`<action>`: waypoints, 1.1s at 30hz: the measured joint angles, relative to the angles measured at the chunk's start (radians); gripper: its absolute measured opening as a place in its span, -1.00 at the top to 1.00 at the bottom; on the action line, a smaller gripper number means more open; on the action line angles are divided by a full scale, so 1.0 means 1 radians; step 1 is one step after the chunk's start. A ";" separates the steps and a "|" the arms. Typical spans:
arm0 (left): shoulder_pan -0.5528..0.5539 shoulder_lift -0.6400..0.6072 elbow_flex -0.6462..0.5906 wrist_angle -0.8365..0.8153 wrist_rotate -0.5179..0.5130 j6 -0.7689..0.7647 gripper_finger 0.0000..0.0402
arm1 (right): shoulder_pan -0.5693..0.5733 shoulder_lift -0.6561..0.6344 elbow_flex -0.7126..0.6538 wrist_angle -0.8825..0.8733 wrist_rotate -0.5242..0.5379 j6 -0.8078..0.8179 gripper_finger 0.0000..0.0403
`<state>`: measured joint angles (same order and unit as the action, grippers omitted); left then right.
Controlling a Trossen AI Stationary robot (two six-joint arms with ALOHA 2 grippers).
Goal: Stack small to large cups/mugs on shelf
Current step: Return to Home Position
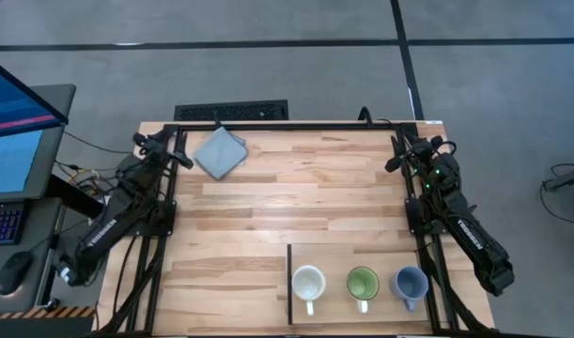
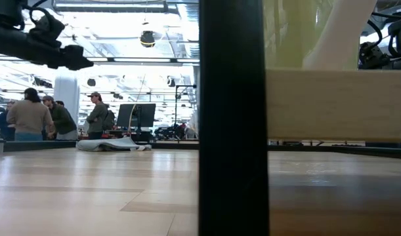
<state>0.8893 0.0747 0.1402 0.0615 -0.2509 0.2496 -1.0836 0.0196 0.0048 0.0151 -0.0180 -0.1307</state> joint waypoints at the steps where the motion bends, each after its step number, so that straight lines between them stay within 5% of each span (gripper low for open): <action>1: 0.012 -0.021 0.000 -0.025 0.004 -0.007 -0.26 | 0.000 0.000 0.000 0.000 0.000 0.000 -0.14; 10: 0.047 -0.072 0.000 -0.142 0.104 -0.037 -0.26 | 0.000 0.007 0.000 0.000 0.000 0.001 -0.14; 25: 0.047 -0.071 0.000 -0.196 0.115 -0.057 -0.26 | 0.000 0.039 0.000 0.000 0.000 0.002 -0.14; 33: 0.047 -0.070 -0.129 0.015 0.080 -0.089 -0.26 | 0.000 0.039 0.000 0.000 0.000 0.000 -0.14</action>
<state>0.9360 0.0045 0.0110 0.0762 -0.1709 0.1610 -1.0832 0.0589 0.0048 0.0152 -0.0185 -0.1303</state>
